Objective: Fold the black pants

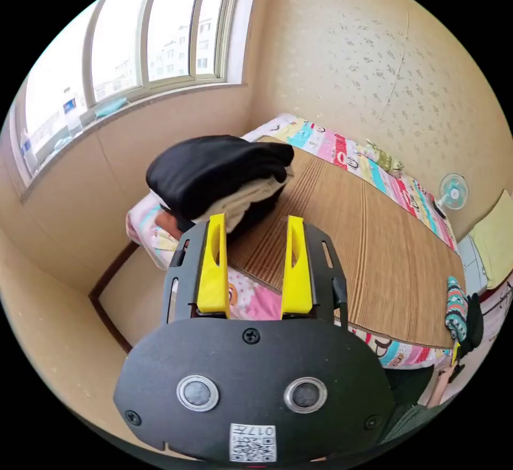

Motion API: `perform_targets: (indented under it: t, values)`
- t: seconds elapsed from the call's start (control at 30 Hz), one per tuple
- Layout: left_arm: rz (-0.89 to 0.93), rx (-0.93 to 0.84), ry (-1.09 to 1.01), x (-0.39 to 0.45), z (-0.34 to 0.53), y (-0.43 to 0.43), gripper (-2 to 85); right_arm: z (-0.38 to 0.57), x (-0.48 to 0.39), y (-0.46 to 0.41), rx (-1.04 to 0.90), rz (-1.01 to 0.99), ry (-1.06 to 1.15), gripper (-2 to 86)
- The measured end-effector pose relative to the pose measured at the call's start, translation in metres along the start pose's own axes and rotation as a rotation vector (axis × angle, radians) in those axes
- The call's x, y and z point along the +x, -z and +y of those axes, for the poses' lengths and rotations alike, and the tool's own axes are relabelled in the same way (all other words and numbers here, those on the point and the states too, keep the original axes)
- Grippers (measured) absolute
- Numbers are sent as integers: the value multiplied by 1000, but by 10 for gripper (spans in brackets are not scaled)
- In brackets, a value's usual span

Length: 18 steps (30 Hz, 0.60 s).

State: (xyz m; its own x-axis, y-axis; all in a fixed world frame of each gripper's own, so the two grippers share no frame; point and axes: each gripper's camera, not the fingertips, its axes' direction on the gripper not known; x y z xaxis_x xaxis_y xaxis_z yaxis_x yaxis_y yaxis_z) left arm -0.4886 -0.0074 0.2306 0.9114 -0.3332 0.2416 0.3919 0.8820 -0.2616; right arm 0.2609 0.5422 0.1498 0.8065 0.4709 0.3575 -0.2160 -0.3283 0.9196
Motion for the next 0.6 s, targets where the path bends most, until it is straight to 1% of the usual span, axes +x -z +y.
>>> perform_targets:
  t: [0.03, 0.1, 0.13, 0.17, 0.2, 0.23, 0.27, 0.3, 0.33, 0.37, 0.4, 0.47, 0.5, 0.57, 0.6]
  values:
    - [-51, 7, -1, -7, -25, 1, 159, 0, -5, 10, 12, 24, 28, 11]
    - [-115, -21, -13, -14, -54, -7, 159, -2, -24, 46, 72, 170, 91, 7]
    - [-124, -85, -23, -17, -69, -22, 157, -2, -28, 53, 81, 200, 99, 7]
    - [-81, -197, -6, -22, -78, -47, 149, -2, -34, 62, 94, 237, 110, 6]
    - [-63, -259, 36, -27, -80, -59, 143, -2, -38, 68, 103, 244, 111, 5]
    - [-75, -287, 211, -39, -80, -65, 117, -1, -38, 70, 107, 233, 107, 5]
    - [-36, -216, 456, -54, -72, -52, 76, 2, -36, 72, 106, 183, 95, 5]
    - [44, -161, 561, -59, -65, -44, 63, 4, -32, 70, 92, 121, 86, 4]
    - [237, -53, 684, -63, -53, -34, 35, 6, -31, 69, 82, 95, 85, 4]
    - [391, -25, 696, -55, -52, -30, 28, 10, -29, 64, 54, 64, 85, 4]
    - [456, -21, 659, -47, -55, -26, 24, 13, -27, 57, 14, 52, 86, 4]
    - [624, -22, 408, 7, -60, 5, 15, 17, -23, 48, -41, 55, 83, 4]
    - [656, -28, 337, 23, -58, 14, 14, 20, -21, 42, -67, 57, 81, 4]
    - [720, -26, 72, 87, -27, 54, 8, 25, -19, 32, -99, 51, 89, 4]
    - [721, -29, 10, 102, -16, 62, 8, 28, -18, 24, -121, 47, 97, 4]
